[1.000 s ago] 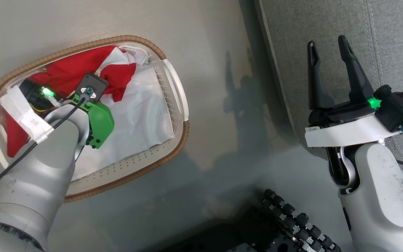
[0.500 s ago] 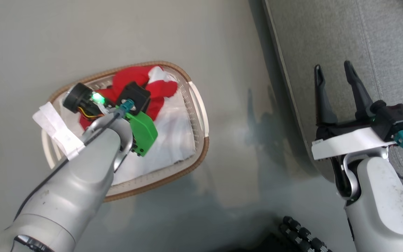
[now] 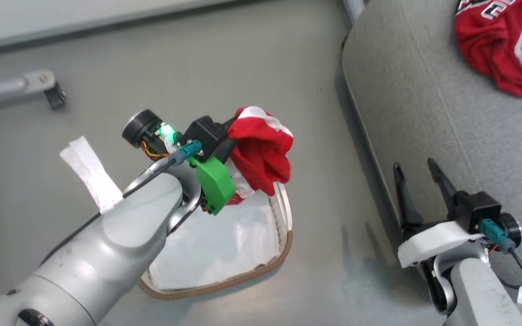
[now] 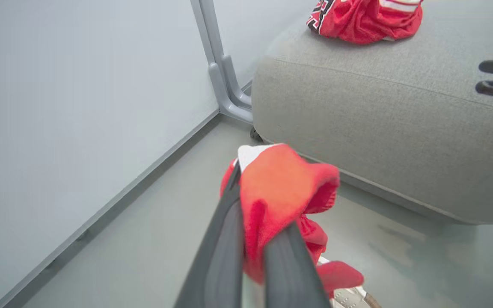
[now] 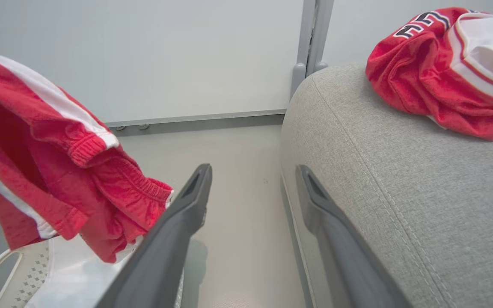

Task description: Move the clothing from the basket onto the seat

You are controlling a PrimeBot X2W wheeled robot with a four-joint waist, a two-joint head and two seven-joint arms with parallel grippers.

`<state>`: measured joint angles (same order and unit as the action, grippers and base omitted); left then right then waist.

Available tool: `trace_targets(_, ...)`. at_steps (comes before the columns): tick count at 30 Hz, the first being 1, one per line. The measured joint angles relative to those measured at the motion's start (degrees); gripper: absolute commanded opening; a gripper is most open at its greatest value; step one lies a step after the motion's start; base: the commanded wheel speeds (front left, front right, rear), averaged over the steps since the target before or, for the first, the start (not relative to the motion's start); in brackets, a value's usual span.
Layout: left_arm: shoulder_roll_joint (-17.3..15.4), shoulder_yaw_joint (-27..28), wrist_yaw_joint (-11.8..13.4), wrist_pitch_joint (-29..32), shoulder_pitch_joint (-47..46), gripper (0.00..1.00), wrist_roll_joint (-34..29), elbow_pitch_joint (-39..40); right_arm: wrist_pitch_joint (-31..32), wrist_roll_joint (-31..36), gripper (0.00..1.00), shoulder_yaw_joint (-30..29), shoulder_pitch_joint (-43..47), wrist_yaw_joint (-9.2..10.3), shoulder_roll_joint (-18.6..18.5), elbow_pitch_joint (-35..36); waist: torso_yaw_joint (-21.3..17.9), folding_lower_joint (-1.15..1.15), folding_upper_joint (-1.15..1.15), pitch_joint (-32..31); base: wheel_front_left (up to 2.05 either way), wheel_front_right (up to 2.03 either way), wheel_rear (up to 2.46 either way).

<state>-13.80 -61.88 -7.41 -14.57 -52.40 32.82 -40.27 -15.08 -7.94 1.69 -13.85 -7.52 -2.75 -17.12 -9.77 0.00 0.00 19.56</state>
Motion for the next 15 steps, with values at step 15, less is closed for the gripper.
trace_targets(15, -3.8, -2.1, -0.1, 1.9, -11.0, 0.00, 13.6, 7.9, 0.0, 0.4, 1.00, 11.3, -1.4, 0.00, 0.0, -3.6, 1.5, 0.00, 0.00, -18.0, 0.00, 0.00, 0.00)
